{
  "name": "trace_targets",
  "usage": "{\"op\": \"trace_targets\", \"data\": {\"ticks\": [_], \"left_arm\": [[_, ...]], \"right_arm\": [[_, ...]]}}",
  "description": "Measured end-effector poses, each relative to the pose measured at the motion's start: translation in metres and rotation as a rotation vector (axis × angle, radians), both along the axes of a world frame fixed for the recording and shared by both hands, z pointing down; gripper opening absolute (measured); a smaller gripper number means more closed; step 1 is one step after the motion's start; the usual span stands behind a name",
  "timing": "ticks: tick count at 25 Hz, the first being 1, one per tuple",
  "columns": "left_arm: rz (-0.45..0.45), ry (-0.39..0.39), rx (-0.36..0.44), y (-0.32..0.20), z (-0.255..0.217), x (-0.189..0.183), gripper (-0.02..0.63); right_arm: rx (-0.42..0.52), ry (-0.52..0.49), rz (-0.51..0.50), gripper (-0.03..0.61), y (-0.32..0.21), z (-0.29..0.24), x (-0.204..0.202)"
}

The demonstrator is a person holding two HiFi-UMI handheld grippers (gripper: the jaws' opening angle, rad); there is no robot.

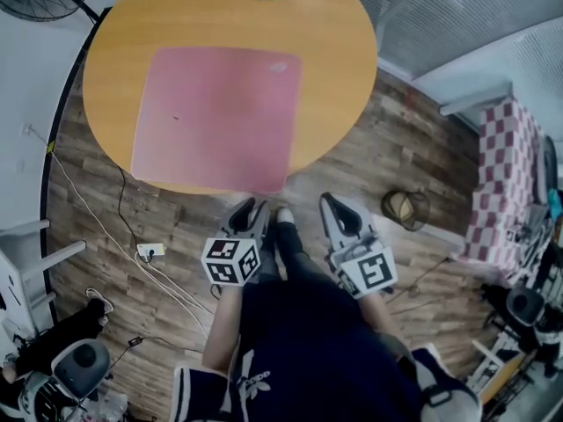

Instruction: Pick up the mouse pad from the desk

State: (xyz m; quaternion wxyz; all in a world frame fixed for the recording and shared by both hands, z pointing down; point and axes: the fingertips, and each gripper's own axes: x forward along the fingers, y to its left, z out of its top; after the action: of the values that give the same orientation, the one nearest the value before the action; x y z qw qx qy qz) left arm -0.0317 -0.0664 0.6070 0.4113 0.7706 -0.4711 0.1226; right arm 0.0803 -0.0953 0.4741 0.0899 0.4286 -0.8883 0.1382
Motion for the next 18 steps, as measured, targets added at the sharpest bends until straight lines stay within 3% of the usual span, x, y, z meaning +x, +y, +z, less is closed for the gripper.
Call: {"op": "trace_targets", "data": {"ticks": [9,18], "left_arm": [[-0.013,0.134,-0.186,0.005,0.07,0.023,0.144],[-0.007,0.201,-0.23,-0.012,0.092,0.042,0.158]], "right_arm": [[-0.075,0.039,-0.013,0.003,0.017,0.037,0.003],[-0.139,0.055,0.003,0.003,0.024,0.059,0.009]]}}
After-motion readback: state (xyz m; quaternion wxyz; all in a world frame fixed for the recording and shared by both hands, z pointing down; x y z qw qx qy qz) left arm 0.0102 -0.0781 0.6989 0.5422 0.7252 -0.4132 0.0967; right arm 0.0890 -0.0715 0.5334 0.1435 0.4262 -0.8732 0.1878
